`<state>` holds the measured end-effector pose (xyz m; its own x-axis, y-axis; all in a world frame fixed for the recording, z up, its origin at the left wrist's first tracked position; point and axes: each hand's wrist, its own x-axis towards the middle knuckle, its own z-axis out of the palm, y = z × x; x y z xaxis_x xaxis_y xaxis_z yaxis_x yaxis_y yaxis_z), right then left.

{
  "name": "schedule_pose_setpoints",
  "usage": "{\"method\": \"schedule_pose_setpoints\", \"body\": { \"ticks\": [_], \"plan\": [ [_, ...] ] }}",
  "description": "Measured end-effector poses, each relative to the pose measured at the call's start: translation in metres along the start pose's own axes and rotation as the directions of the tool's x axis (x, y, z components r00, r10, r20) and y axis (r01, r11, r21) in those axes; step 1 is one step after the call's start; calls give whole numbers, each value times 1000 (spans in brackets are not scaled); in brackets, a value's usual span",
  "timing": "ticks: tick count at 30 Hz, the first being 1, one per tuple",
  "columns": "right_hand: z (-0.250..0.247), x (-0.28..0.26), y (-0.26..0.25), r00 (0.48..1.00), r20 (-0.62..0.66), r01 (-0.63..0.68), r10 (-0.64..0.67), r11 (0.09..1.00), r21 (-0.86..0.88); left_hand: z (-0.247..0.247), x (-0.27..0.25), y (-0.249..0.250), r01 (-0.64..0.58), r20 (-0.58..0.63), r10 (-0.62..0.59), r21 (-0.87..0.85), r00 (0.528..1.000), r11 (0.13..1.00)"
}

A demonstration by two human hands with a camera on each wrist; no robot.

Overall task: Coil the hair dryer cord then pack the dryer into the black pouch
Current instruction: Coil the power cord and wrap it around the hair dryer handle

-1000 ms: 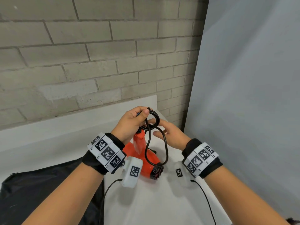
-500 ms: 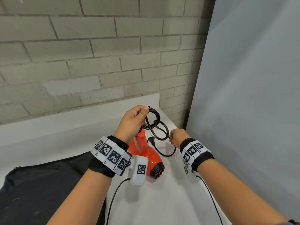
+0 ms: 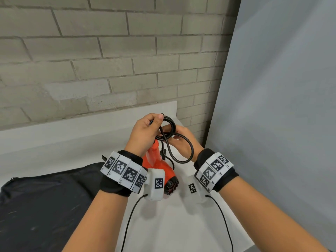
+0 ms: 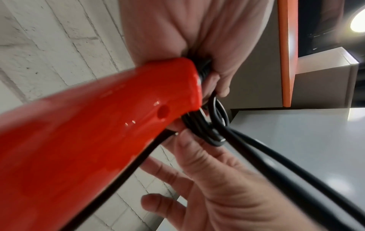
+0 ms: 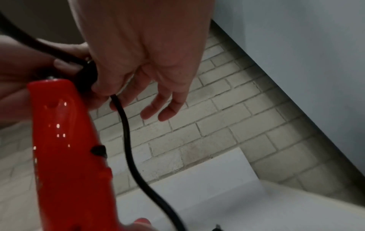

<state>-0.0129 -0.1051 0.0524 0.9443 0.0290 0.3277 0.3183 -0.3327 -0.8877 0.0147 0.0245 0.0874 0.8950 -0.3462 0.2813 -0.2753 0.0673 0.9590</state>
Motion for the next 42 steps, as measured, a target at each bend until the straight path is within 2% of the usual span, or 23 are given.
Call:
{"method": "schedule_pose_setpoints", "body": {
  "ticks": [3,6,9,11,14,17,23,24,25,26,27,28,29,30,32,35,38,42],
  "plan": [
    [-1,-2,-2,998,-65,-9,6,998,-58,-1,-1,1,3,8,-4,64,1000,998],
    [-9,7,4,987,-137,-117,80,950,-291,-6,6,0,21,-9,-20,72,1000,997],
    [-23,17,30,924,-250,-374,290,823,-427,-10,12,4,63,-27,-60,84,998,994],
    [-31,20,42,888,-265,-459,375,705,-540,-8,15,6,74,-19,-72,106,997,992],
    [-32,21,52,859,-210,-455,467,508,-732,-1,16,5,85,-32,-82,118,996,989],
    [-30,19,57,821,-193,-433,538,365,-824,2,16,4,82,-34,-79,109,996,991],
    [-29,6,61,733,-191,-416,652,209,-885,-9,11,5,80,-39,-80,3,996,997],
    [-28,4,60,744,-198,-428,638,227,-875,-11,10,5,81,-27,-81,-11,996,997],
    [-27,5,61,778,-196,-445,598,302,-843,-12,11,5,80,-12,-80,-23,997,997],
    [-26,7,62,839,-163,-429,519,447,-785,-13,11,5,80,11,-80,-32,997,996],
    [-23,8,58,917,-100,-343,387,631,-695,-14,12,5,79,38,-78,-31,996,996],
    [-20,9,49,976,-39,-197,216,784,-588,-14,12,5,75,65,-73,-28,995,997],
    [-16,11,39,998,-4,-55,61,864,-500,-15,12,6,64,90,-61,-25,994,998],
    [-12,11,25,999,14,40,-38,892,-450,-15,13,6,51,104,-49,-21,993,998],
    [-8,9,1,995,31,102,-98,905,-412,-16,12,7,39,125,-36,-23,992,999],
    [-13,1,-15,999,30,0,12,927,-376,-20,11,7,42,141,-37,-36,989,998],
    [-24,2,-28,987,-142,-129,75,896,-425,-25,6,8,36,187,-20,-84,982,996],
    [-28,11,-67,949,-308,-116,-59,848,-517,-24,2,9,-37,195,34,14,980,999]
  ]
}}
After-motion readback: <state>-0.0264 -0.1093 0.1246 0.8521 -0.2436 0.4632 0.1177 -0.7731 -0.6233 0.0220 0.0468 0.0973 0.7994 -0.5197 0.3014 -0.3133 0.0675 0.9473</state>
